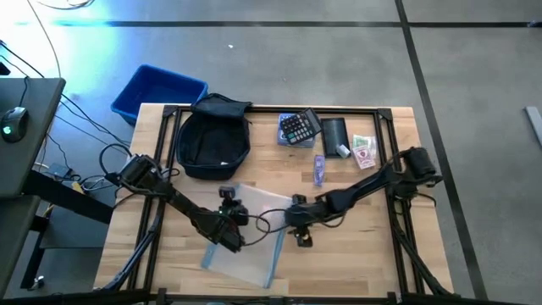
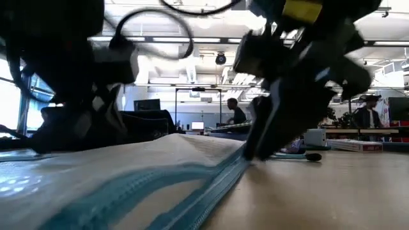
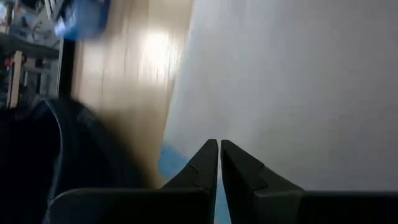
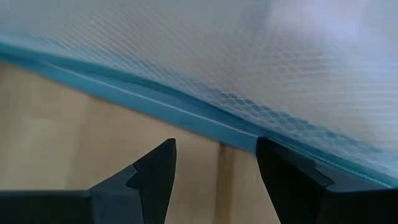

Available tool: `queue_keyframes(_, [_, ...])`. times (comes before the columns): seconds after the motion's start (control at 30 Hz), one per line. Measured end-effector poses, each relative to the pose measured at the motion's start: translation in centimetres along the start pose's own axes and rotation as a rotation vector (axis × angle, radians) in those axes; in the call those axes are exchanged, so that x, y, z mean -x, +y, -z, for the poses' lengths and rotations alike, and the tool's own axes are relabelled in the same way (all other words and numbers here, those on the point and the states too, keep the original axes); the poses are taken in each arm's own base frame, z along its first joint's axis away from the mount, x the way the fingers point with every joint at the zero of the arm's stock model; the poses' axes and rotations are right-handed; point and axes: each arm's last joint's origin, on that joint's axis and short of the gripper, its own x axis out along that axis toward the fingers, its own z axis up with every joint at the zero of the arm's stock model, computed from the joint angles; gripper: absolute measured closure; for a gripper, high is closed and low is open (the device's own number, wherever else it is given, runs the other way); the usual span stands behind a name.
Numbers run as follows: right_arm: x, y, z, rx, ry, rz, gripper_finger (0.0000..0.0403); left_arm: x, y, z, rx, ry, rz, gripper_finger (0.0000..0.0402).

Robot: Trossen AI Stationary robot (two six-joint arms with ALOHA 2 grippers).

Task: Unpack backpack
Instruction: Remove the pink charger adapter from the blue zipper bag

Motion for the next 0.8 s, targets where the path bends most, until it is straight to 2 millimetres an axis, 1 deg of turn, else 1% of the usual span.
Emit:
queue_keyframes(0.1, [-0.9,-0.6,-1.0,-0.02,-0.011,0.014,0.0194,0.3,-0.3,-1.3,0.011,-0.07,0.028,0.0402])
queue_keyframes(0.2, [-0.8,-1.0,-1.8,-0.027,-0.031,0.052,0.0194,-0.6,-0.2,-2.1,0.015,-0.103,0.075,0.0402])
queue_keyframes(0.3, [-0.6,-0.9,-2.8,-0.031,-0.09,0.105,0.0194,-2.2,-0.1,-1.2,0.03,-0.052,0.129,0.0402])
queue_keyframes(0.37, [-0.5,-0.8,-3.3,-0.029,-0.115,0.121,0.0194,-3.1,0.2,-0.6,0.06,-0.024,0.128,0.0402])
queue_keyframes(0.47, [-0.4,-0.9,-3.4,-0.017,-0.129,0.151,0.0194,-3.7,0.3,0.1,0.096,-0.032,0.137,0.0402])
queue_keyframes(0.53, [-0.4,-1.0,-3.4,-0.031,-0.141,0.201,0.0194,-4.0,0.1,0.2,0.088,-0.053,0.155,0.0402])
queue_keyframes(0.67, [-0.7,-1.6,-3.2,-0.054,-0.135,0.246,0.0194,-4.0,-0.3,-0.3,0.067,-0.132,0.198,0.0401])
queue_keyframes(0.8, [-0.9,-2.2,-2.5,-0.113,-0.064,0.272,0.0194,-4.0,-0.4,-0.5,0.042,-0.152,0.219,0.0401])
